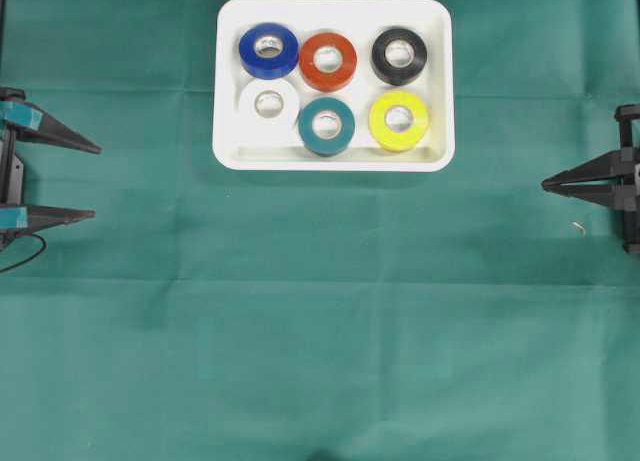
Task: Put the tape into the white case with the left arm.
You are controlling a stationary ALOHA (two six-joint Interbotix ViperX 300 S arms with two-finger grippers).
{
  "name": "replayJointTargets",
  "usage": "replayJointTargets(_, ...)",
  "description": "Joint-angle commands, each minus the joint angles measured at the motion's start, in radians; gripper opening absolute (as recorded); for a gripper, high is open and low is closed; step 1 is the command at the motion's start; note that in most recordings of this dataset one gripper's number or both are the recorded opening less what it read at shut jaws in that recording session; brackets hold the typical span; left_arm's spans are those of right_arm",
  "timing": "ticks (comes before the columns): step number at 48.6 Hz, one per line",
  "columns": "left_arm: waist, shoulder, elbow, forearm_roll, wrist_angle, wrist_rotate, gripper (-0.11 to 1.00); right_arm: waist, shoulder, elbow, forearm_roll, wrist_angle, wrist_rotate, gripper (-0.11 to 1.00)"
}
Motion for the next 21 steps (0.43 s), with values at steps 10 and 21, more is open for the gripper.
replayJointTargets(10, -0.003, 0.006, 0.011, 0.002, -0.018, 0.003, 0.95, 0.000, 0.008, -0.009, 0.000, -0.011, 0.002, -0.09)
replayJointTargets(21, -0.003, 0.006, 0.031, 0.002, -0.048, 0.003, 0.95, 0.000, 0.008, -0.009, 0.000, -0.011, 0.002, -0.09)
